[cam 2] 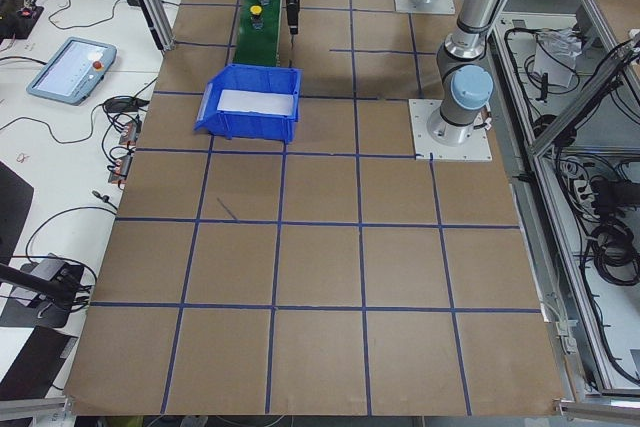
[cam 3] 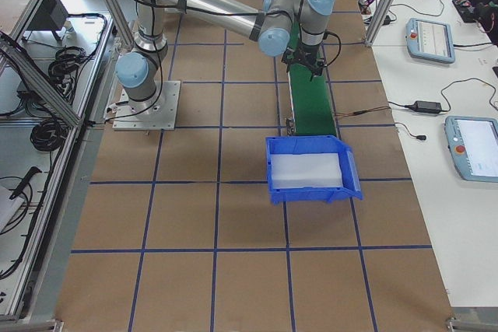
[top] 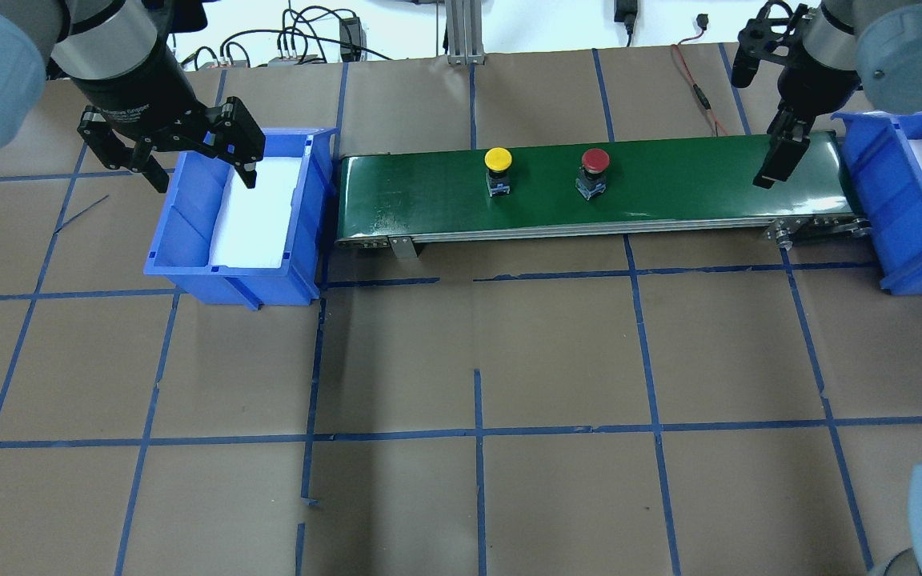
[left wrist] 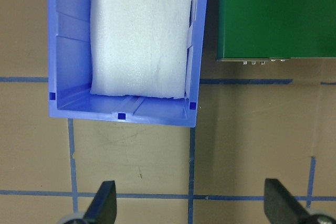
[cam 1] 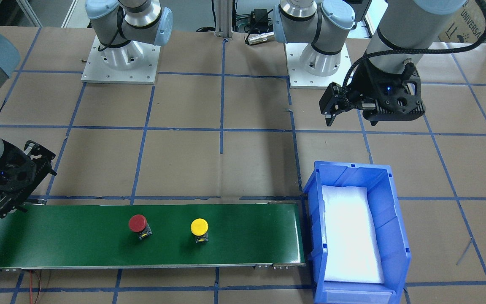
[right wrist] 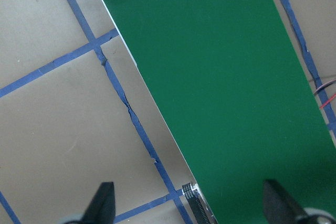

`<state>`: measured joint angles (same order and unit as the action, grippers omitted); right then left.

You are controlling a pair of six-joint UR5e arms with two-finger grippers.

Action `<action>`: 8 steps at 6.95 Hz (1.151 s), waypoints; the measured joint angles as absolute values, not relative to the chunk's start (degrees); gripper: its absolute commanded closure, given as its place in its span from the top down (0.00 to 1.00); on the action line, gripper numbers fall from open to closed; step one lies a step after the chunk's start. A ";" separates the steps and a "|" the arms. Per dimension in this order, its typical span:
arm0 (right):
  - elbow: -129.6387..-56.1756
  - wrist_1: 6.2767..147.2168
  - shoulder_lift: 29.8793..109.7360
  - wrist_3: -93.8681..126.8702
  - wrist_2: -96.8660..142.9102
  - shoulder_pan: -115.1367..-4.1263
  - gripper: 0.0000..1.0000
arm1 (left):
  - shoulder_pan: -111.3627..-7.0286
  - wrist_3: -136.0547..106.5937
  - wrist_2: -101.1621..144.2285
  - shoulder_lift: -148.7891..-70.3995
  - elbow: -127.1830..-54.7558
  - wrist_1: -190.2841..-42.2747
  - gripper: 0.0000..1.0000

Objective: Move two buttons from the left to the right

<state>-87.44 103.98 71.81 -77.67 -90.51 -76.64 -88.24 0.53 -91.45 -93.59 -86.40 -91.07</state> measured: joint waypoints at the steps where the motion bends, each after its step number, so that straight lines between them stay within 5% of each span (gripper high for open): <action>1: -87.47 103.98 71.82 -77.69 -90.52 -76.64 1.00 | -88.24 0.53 -91.43 -93.60 -86.38 -91.04 1.00; 8: -87.43 103.64 72.49 -77.72 -90.47 -76.56 1.00 | -88.18 0.53 -92.03 -93.17 -86.13 -91.49 1.00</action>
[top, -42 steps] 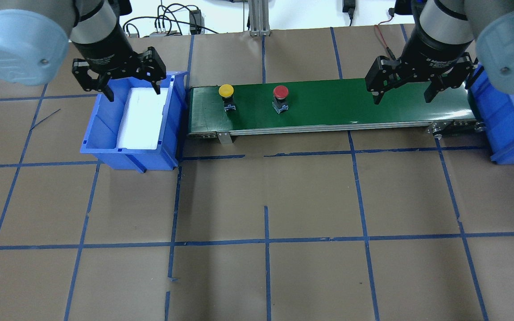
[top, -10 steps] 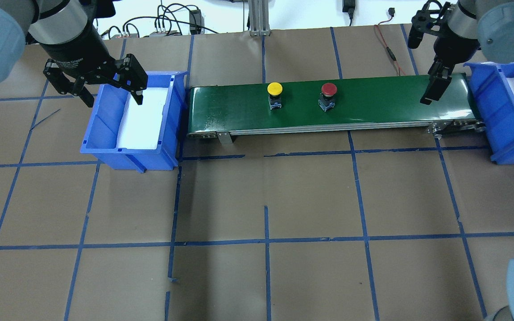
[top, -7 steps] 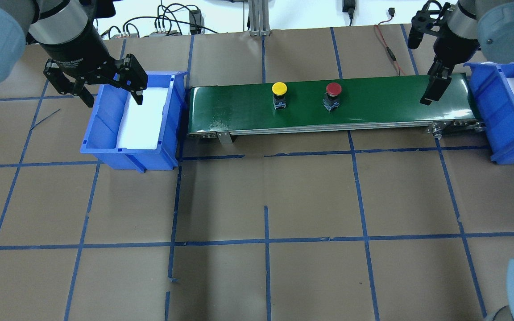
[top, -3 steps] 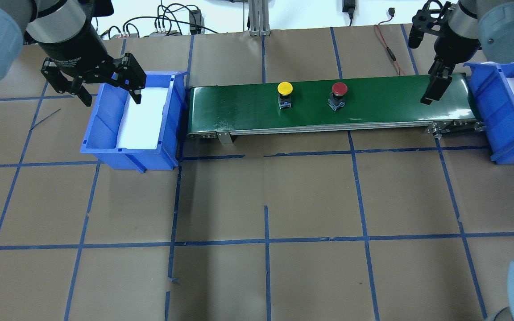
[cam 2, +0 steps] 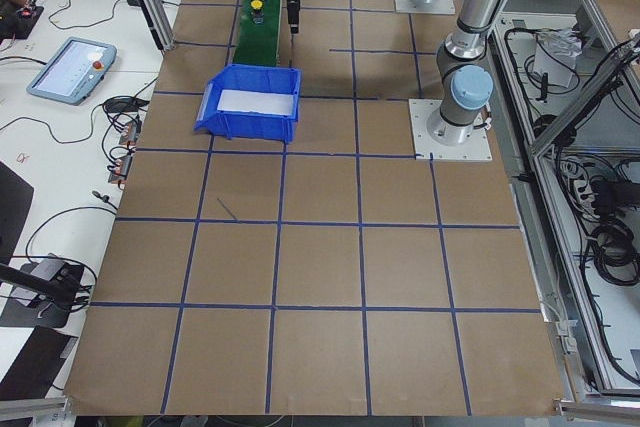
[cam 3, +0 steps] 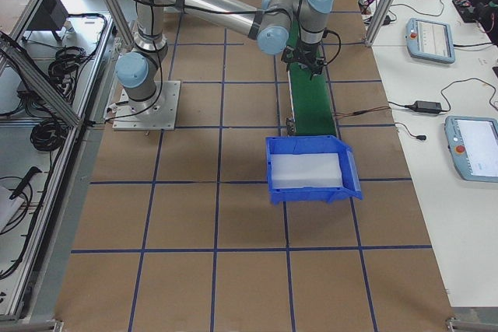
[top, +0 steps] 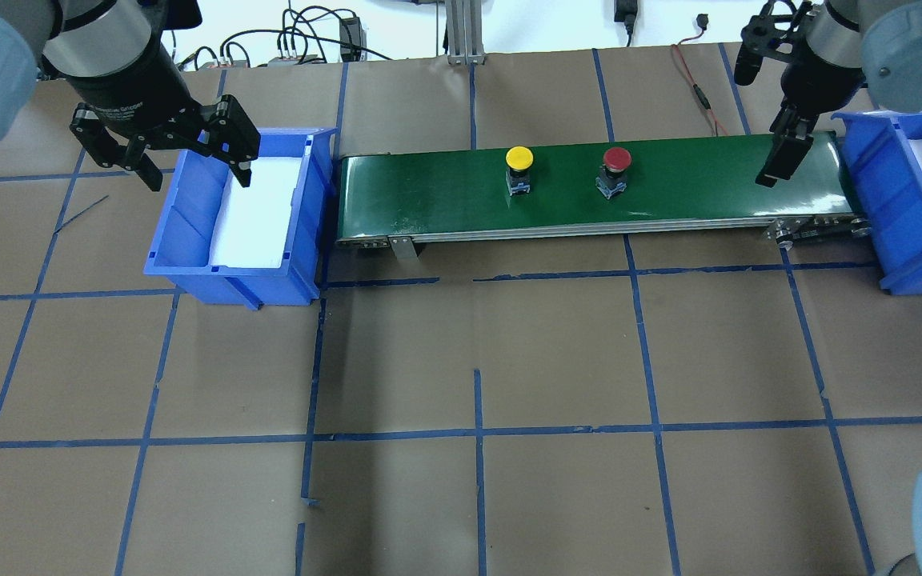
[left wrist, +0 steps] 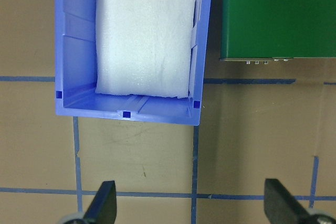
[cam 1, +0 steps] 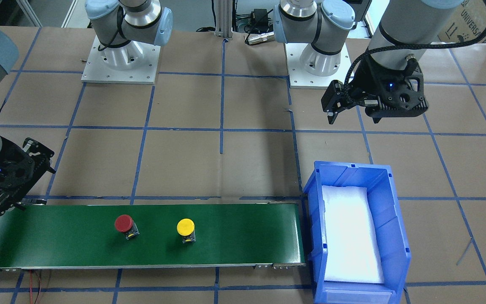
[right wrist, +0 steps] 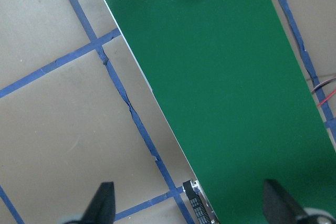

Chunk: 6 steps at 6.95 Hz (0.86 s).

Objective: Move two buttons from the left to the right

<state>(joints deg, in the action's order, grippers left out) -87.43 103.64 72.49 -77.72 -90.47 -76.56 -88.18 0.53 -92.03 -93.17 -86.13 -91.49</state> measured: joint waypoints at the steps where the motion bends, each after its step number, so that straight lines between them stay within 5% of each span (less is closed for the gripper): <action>1: -87.42 103.63 72.51 -77.78 -90.52 -76.55 1.00 | -88.24 0.53 -92.02 -93.17 -86.14 -91.49 1.00; 6: -82.22 103.89 68.22 -88.48 -89.94 -73.18 1.00 | -88.40 0.51 -92.02 -93.17 -86.28 -91.43 1.00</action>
<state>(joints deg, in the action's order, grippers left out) -82.22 103.89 68.22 -88.48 -89.94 -73.18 -88.40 0.51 -92.02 -93.17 -86.28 -91.43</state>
